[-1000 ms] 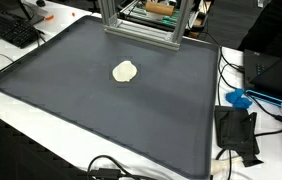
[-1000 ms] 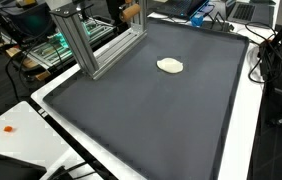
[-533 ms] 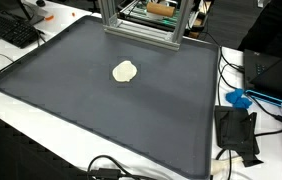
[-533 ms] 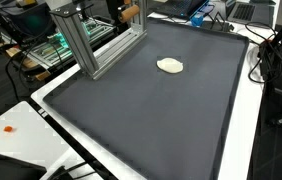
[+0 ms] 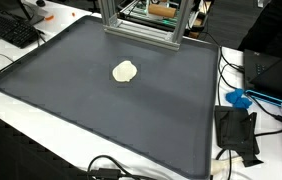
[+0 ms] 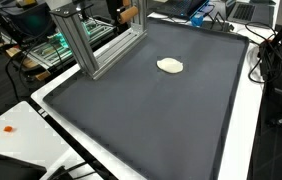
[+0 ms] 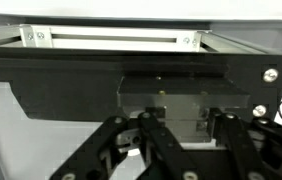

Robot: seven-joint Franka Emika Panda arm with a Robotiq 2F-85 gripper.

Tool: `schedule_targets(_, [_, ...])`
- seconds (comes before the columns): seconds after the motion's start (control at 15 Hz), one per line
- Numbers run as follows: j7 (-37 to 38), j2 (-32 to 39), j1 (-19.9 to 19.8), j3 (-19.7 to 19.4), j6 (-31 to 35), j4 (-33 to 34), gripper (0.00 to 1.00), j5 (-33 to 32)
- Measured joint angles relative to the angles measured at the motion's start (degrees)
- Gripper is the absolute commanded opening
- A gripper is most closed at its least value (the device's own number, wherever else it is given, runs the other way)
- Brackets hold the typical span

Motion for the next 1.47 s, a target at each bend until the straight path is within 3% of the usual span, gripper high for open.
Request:
schedule_targets(0.2, [0.0, -0.19, 0.0, -0.03, -0.5, -0.29, 0.22, 0.44])
schedule_targets(0.27, [0.0, -0.31, 0.0, -0.03, -0.53, -0.36, 0.72, 0.5])
schedule_targets(0.33, [0.0, -0.39, 0.0, -0.05, -0.53, -0.41, 0.74, 0.54])
schedule_targets(0.6, [0.02, -0.64, -0.3, -0.41, -0.58, -0.54, 0.99, 0.54])
schedule_targets(1.13, [0.01, -1.13, -1.49, -0.61, -1.0, 1.39, 1.0, -0.5])
schedule_targets(1.47, [4.43, 0.49, -4.88, 0.72, 2.7, 4.02, 1.0, -2.86])
